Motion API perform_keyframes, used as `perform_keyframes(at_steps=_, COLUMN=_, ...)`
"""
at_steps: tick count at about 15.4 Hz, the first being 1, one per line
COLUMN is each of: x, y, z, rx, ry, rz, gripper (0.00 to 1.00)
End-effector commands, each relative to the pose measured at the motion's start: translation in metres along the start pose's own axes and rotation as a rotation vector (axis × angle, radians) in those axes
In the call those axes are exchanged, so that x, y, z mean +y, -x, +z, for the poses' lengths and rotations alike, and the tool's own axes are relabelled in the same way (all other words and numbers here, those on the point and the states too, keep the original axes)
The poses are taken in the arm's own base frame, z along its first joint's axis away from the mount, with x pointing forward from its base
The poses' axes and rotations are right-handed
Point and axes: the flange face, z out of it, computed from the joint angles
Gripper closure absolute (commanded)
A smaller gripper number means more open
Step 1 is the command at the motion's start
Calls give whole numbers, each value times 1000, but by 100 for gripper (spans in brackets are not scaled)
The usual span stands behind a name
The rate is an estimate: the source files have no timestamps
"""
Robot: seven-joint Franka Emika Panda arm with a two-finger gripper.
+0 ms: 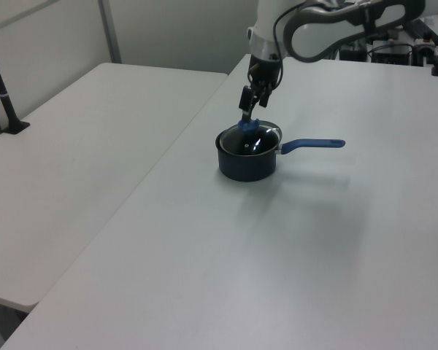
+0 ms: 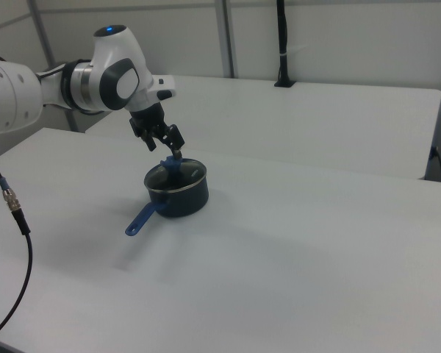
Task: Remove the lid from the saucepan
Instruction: 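Close the gripper on the blue knob of the glass lid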
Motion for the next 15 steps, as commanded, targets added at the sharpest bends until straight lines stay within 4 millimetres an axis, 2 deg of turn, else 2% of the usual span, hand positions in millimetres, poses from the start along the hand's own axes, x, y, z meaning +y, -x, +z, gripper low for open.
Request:
perform_keyframes(at_steps=1, x=-6, y=-9, z=14, rx=17, ry=14, rz=10, gripper=0)
perform_keyframes(at_steps=4, x=-3, y=-10, z=18, rx=23, ry=31, rz=-1, gripper=3)
perform_keyframes(at_steps=10, x=-5, y=-11, z=41, rx=27, ry=39, rz=-9, gripper=7)
perform_keyframes(at_steps=15, x=-4, y=-12, z=40, rx=38, ry=40, rz=-15, gripper=40)
